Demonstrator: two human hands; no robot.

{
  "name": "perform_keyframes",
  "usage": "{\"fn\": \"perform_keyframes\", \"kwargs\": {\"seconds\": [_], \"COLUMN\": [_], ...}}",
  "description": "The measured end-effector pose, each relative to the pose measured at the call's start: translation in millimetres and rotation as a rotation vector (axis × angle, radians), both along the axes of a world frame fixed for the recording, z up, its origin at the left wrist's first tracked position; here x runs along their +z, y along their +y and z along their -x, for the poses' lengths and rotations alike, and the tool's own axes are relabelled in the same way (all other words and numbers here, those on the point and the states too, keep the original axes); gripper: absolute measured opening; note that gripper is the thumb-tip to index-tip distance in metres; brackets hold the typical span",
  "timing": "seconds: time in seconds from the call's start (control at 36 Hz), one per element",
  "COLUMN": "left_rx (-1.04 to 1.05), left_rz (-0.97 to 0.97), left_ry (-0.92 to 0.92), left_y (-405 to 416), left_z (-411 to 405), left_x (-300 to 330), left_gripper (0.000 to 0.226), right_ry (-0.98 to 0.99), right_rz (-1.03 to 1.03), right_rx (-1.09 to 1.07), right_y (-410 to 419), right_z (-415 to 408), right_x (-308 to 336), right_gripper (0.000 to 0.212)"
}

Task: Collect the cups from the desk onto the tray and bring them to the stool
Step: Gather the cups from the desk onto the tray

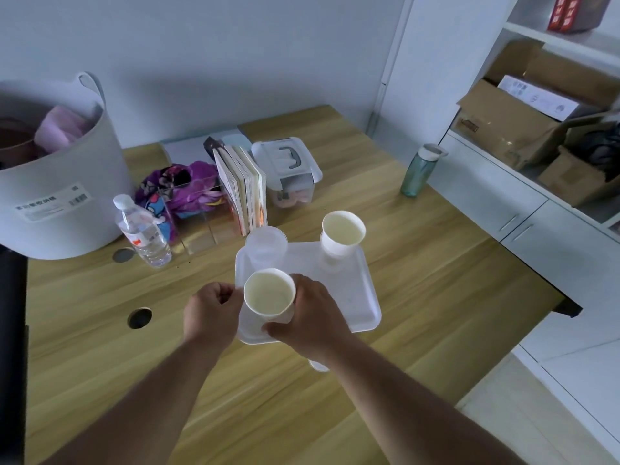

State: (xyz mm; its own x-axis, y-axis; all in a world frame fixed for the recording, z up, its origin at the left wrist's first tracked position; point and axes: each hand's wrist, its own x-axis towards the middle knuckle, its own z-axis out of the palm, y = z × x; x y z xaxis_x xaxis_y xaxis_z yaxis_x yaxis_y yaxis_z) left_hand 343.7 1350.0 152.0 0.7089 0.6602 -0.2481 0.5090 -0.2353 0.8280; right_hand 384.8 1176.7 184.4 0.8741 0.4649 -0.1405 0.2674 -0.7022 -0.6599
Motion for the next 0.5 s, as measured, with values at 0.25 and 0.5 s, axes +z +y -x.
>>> {"fn": "perform_keyframes", "kwargs": {"seconds": [0.25, 0.5], "left_rx": [0.022, 0.031], "left_rz": [0.007, 0.006], "left_ry": [-0.002, 0.000], "left_y": [9.2, 20.8], "left_z": [-7.9, -11.0], "left_x": [-9.4, -16.3], "left_gripper": [0.015, 0.013], "right_ry": [-0.003, -0.424], "right_rz": [0.024, -0.222], "right_rx": [0.028, -0.294], "right_y": [-30.6, -116.9], "right_z": [-12.6, 4.2], "right_x": [9.1, -34.8], "right_gripper": [0.074, 0.033]}}
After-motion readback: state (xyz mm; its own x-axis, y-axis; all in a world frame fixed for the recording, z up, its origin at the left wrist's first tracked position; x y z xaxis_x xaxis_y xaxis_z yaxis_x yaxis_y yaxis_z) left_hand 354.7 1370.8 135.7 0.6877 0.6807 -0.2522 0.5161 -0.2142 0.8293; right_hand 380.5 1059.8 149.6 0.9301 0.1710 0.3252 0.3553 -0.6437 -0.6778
